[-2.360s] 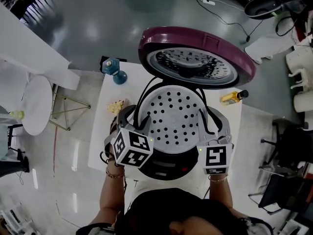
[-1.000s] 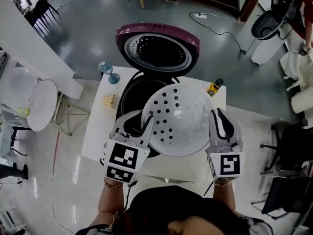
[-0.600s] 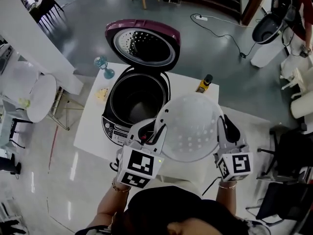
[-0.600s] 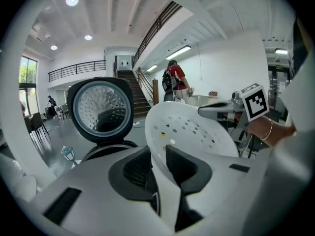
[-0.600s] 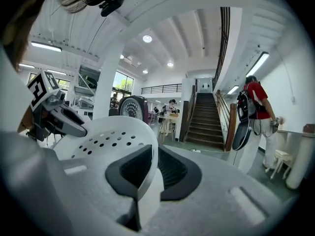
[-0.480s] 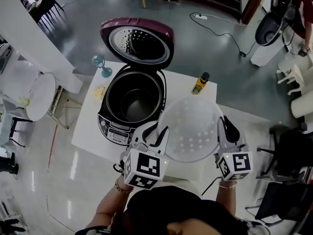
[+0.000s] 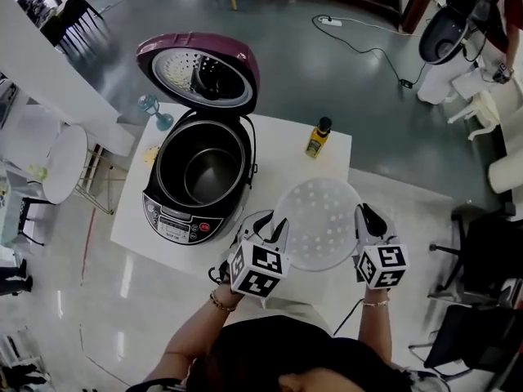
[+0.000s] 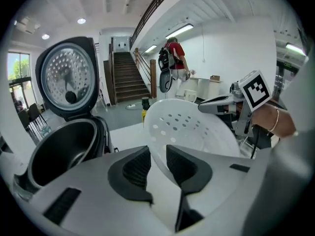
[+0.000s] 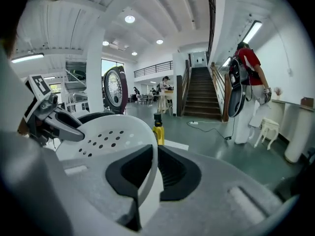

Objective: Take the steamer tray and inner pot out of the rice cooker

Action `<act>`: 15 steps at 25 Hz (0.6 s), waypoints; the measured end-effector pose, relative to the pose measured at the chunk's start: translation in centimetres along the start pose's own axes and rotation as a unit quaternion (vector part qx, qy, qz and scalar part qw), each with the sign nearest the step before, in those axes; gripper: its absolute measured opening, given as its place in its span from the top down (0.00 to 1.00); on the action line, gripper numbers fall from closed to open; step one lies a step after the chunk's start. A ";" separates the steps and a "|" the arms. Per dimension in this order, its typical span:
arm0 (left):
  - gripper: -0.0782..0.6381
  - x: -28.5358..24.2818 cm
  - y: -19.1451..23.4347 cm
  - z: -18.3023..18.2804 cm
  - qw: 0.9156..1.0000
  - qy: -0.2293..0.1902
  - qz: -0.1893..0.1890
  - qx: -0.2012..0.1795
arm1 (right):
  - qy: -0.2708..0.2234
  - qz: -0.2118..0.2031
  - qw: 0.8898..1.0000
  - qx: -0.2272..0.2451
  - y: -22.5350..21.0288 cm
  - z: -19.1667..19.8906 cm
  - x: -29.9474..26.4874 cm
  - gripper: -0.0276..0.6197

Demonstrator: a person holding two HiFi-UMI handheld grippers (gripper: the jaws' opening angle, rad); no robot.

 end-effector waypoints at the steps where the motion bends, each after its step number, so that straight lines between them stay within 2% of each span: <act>1: 0.75 -0.8 0.0 0.6 1.000 0.009 0.000 0.007 | 0.008 -0.001 1.000 -0.001 -0.3 0.7 -0.5 0.90; 8: 0.76 -5.5 1.2 3.3 0.999 0.032 -0.028 0.024 | 0.036 -0.013 0.999 -0.003 -2.2 3.5 -4.3 0.90; 15: 0.76 -8.6 2.2 4.4 0.997 0.057 -0.044 0.034 | 0.058 -0.024 0.998 -0.009 -3.5 5.7 -7.7 0.90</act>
Point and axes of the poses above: the fingertips, and each gripper's own axes: x backward along the fingers, y to its left, z out of its underside, the point moved 7 cm from there along x, backward along the fingers, and after that the axes turned 13 degrees about -y, right-handed, at the moved point
